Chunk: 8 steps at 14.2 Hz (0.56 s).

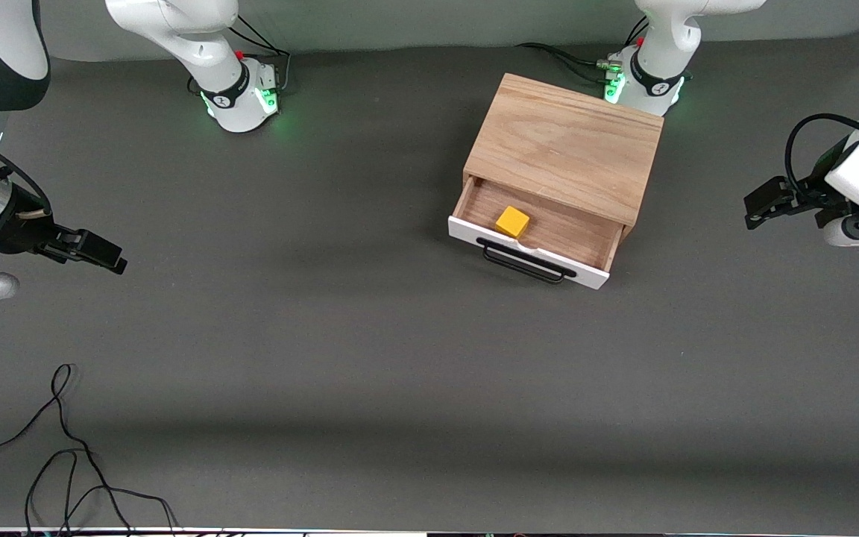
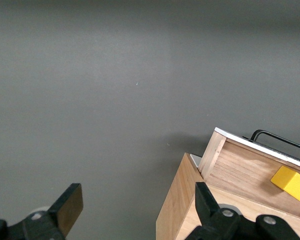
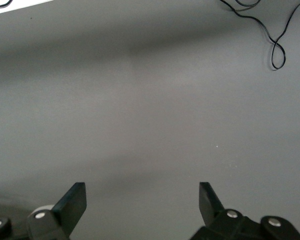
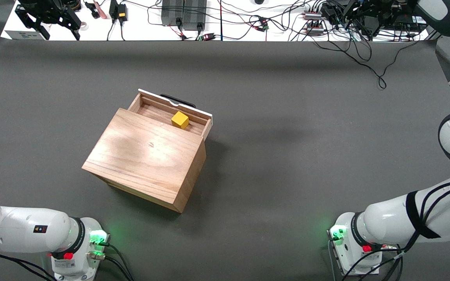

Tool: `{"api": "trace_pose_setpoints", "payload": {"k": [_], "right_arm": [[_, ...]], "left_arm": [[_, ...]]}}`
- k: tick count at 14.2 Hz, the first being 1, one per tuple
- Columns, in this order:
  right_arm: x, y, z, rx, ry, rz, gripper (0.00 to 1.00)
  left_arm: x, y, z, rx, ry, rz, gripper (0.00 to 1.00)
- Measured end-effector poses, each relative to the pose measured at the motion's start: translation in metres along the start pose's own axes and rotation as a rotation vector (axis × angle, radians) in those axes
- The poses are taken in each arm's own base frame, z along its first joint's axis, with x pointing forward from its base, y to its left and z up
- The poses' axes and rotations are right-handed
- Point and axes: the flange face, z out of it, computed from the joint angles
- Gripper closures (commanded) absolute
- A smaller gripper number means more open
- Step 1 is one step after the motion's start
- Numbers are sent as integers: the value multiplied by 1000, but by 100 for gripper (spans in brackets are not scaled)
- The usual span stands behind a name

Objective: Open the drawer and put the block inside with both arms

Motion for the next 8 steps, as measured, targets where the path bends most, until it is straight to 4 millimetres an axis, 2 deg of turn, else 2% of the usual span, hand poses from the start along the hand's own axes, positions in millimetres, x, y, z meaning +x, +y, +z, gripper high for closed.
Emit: {"api": "trace_pose_setpoints", "payload": {"k": [8], "right_arm": [[-1, -3, 0, 25, -8, -43, 0]], "left_arm": [[0, -1, 0, 0, 0, -3, 0]]}}
